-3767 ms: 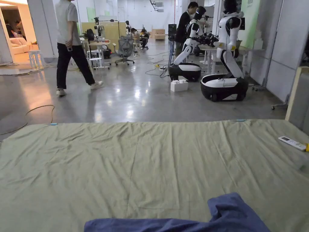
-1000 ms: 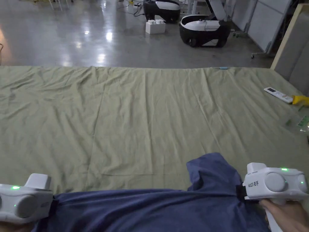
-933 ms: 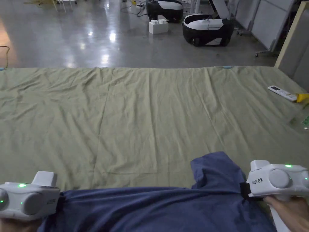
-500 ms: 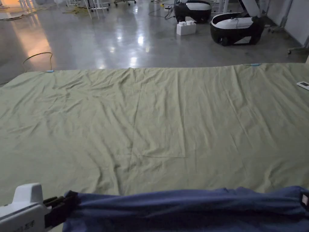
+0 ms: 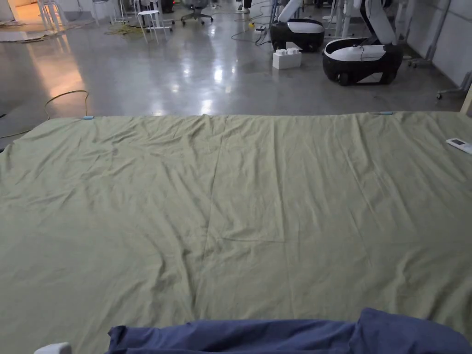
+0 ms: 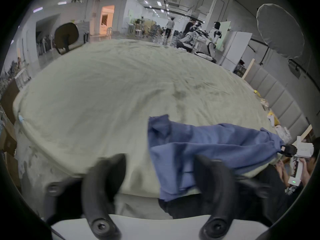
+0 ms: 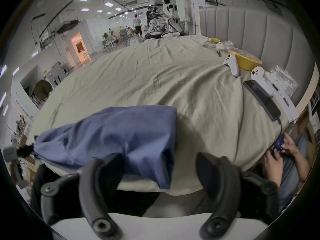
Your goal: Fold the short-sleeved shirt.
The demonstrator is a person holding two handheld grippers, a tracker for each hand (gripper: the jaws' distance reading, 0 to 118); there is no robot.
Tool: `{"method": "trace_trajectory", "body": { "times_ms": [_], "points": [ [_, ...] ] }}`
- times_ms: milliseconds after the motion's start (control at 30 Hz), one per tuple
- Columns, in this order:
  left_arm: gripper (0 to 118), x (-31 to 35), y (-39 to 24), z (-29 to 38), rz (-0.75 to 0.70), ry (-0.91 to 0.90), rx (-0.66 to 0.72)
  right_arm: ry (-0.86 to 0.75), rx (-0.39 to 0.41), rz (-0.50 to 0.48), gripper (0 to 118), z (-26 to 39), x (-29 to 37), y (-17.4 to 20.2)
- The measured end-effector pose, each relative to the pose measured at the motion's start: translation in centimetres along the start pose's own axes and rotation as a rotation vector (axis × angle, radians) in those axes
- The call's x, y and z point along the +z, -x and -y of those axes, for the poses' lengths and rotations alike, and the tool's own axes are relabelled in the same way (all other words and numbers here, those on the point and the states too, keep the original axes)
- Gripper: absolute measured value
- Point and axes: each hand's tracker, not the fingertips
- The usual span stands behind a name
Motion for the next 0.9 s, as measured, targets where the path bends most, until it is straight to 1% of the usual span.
{"method": "trace_trajectory", "body": {
  "times_ms": [33,100,200,267,300,333,367,400,467,500,567,600,633,667,700,733,800,833,867,900],
  "points": [
    [94,0.8,0.2,-0.2,-0.006,-0.035,0.01,-0.03,0.012,0.01,83,0.3,0.6,-0.2],
    [94,3.4,0.5,-1.1,-0.026,-0.125,0.02,-0.061,-0.001,0.025,84,-0.1,2.0,-0.3],
    [94,8.3,-0.6,-2.8,-0.034,-0.306,-0.026,-0.219,-0.024,0.005,84,-1.0,5.9,0.4],
    [94,12.1,-2.7,-3.8,-0.033,-0.437,-0.099,-0.333,-0.02,-0.019,84,-1.9,8.9,1.5],
    [94,13.7,-3.9,-4.2,-0.047,-0.482,-0.144,-0.379,-0.01,-0.021,84,-1.9,10.4,2.3],
    [94,15.6,-5.3,-4.6,-0.081,-0.53,-0.22,-0.445,-0.005,-0.014,84,-2.0,12.0,3.2],
    [93,17.1,-6.6,-4.7,-0.093,-0.576,-0.26,-0.502,-0.001,-0.014,84,-2.1,13.4,4.1],
    [93,18.6,-7.8,-4.6,-0.103,-0.638,-0.297,-0.553,0.013,-0.029,84,-2.2,14.7,4.9],
    [93,20.9,-9.9,-4.7,-0.092,-0.722,-0.296,-0.647,0.053,-0.071,84,-2.3,17.0,7.2],
    [93,21.3,-10.5,-4.6,-0.071,-0.741,-0.28,-0.673,0.08,-0.095,84,-2.5,17.8,8.1],
    [92,22.3,-11.6,-4.6,-0.036,-0.789,-0.29,-0.704,0.105,-0.146,84,-3.1,18.8,9.8],
    [90,22.3,-12.2,-4.8,-0.026,-0.754,-0.336,-0.712,0.119,-0.167,84,-3.3,19.2,10.4],
    [86,22.7,-12.7,-4.8,-0.035,-0.756,-0.344,-0.718,0.13,-0.187,82,-3.5,19.5,10.9],
    [80,22.7,-13.1,-4.9,-0.035,-0.757,-0.356,-0.722,0.149,-0.203,78,-3.5,19.7,11.5],
    [73,22.8,-13.4,-4.8,-0.032,-0.759,-0.368,-0.732,0.165,-0.207,69,-3.6,19.9,12.1],
    [59,22.7,-13.5,-4.8,-0.014,-0.762,-0.357,-0.74,0.183,-0.209,53,-3.6,20.2,12.6],
    [31,22.7,-13.7,-4.7,0.017,-0.758,-0.338,-0.767,0.246,-0.207,30,-3.4,20.5,13.5],
    [12,22.5,-13.7,-4.7,0.029,-0.748,-0.325,-0.764,0.27,-0.206,21,-3.4,20.5,13.9],
    [8,22.6,-13.8,-4.6,0.031,-0.748,-0.322,-0.752,0.274,-0.198,14,-3.2,20.5,14.1],
    [3,22.6,-13.9,-4.6,0.04,-0.736,-0.326,-0.752,0.299,-0.193,5,-3.1,20.5,14.4]
  ]
}}
